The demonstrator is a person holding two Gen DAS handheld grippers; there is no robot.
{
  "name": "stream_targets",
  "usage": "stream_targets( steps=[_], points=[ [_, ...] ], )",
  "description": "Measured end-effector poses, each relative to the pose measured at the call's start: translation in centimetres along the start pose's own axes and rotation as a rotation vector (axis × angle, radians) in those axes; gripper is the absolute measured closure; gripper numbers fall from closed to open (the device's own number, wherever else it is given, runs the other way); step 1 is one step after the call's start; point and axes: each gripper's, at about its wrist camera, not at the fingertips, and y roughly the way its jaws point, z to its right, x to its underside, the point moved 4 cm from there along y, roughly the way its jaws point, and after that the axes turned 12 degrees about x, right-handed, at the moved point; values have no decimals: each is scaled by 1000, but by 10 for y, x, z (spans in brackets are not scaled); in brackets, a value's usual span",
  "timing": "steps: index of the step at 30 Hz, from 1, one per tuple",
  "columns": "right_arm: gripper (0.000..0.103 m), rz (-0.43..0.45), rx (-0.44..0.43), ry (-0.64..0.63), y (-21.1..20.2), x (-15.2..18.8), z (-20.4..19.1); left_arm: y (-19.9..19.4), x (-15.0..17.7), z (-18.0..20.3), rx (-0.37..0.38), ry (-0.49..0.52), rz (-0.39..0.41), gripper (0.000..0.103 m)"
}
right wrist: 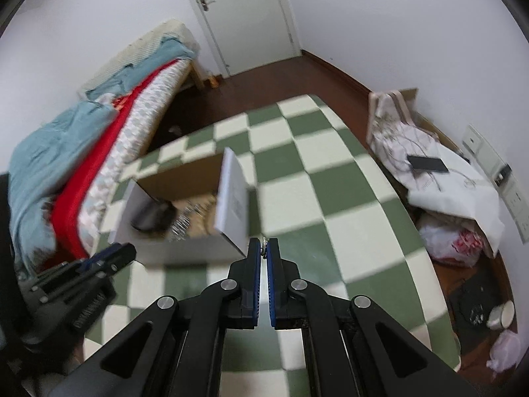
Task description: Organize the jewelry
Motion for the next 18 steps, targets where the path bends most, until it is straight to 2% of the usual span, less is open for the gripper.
stream_targets(
  steps=[3,8,15,16,17,18],
  points=[
    [100,3,-31,-21,3,-19,-18,5,-21,-11,7,-16,-5,93],
    [100,-61,-79,-43,31,-43,-45,29,-38,-25,19,-39,-58,93],
    [99,-227,-139,-46,83,-62,-66,51,-44,-45,20,-110,-119,86],
    [99,-253,-144,-41,89,-63,-66,51,-45,-47,12,-114,-117,80],
    [99,-268,-148,-38,92,-64,-66,51,-45,-48,8,-118,-115,66],
    [98,-278,-153,-32,95,-66,-65,50,-46,-49,6,-121,-111,57]
  ],
)
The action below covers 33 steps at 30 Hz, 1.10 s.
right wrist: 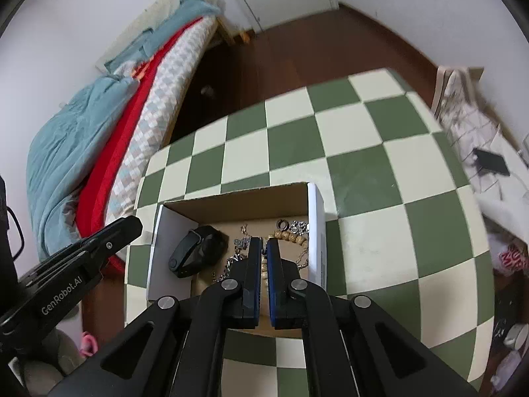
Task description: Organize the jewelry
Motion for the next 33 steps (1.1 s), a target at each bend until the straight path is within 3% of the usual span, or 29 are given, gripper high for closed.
stream_targets(
  steps=[1,2,4,6,7,8,10,12,14,16,19,25,33],
  points=[
    [92,-9,-5,2,1,-1,1,-2,0,-2,-9,-5,7,38],
    [85,-22,-15,7,3,-2,2,-4,0,-4,-18,-11,18,26],
    [57,-24,-8,13,1,-2,4,-8,2,-7,-37,-13,29,24],
    [55,-13,14,5,-3,0,6,-9,6,-12,-74,-12,20,14],
    [54,-13,46,-6,-5,1,7,-9,10,-14,-102,-4,12,1],
    [51,-9,75,-16,-7,2,8,-10,13,-16,-119,2,8,0],
    [21,8,160,-55,-11,6,8,-10,23,-19,-158,12,-4,0],
    [8,9,232,-82,-12,10,10,-10,32,-21,-185,22,-17,0],
    [7,7,292,-105,-13,16,11,-12,40,-22,-191,21,-26,0],
    [0,8,334,-123,-15,22,10,-18,47,-23,-195,11,-27,0],
    [0,23,379,-140,-24,32,9,-30,54,-22,-205,3,-23,0],
    [0,58,404,-144,-54,47,3,-73,65,-11,-199,2,40,0],
    [0,151,409,-140,-123,76,-3,-143,90,11,-201,22,137,0]
  ],
)
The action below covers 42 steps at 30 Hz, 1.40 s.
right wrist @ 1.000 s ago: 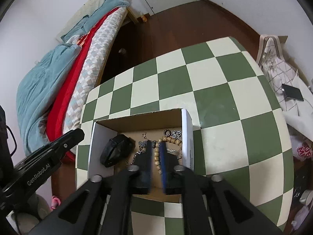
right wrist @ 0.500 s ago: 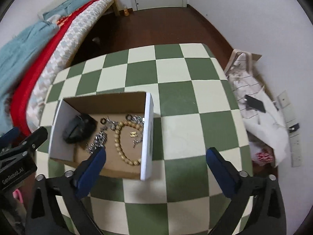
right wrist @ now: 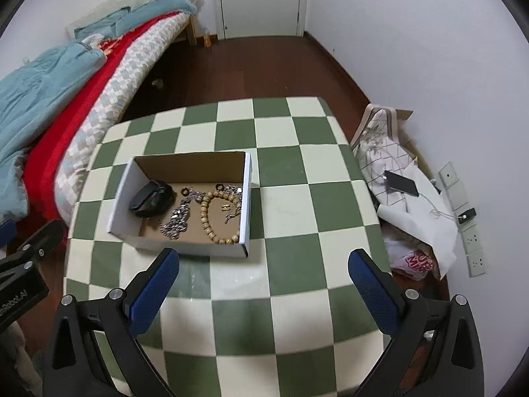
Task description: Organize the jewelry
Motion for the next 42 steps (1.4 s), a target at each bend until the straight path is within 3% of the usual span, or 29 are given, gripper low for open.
stream_targets(
  steps=[11,22,33,42],
  points=[
    [0,151,26,-3,-112,37,29,-93,29,16,55,4,101,0],
    [0,234,23,24,-201,73,62,-166,49,32,97,32,172,0],
    [0,300,19,43,-263,93,80,-201,63,42,131,48,181,0],
    [0,278,7,51,-271,97,86,-199,57,37,113,32,169,0]
  ],
)
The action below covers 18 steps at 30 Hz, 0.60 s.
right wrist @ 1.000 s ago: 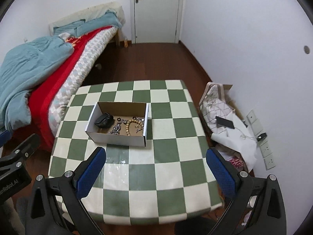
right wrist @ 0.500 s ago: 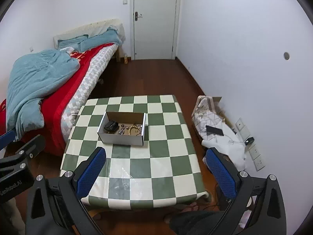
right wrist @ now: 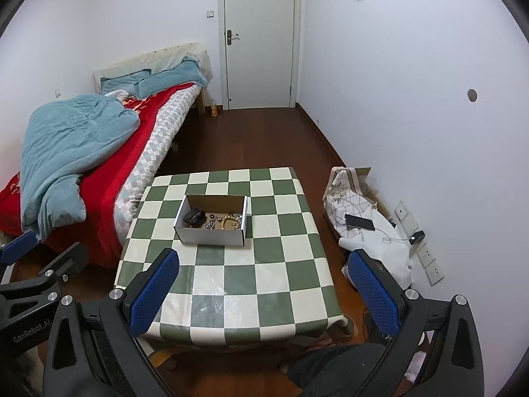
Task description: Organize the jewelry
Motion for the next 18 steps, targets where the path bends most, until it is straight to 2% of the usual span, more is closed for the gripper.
stream_targets(
  steps=[5,18],
  points=[
    [0,-4,2,0,7,-9,-3,9,-14,-9,-24,-21,13,0],
    [0,-11,27,-36,54,-51,-34,58,-45,-30,-82,-43,-41,0]
  ],
)
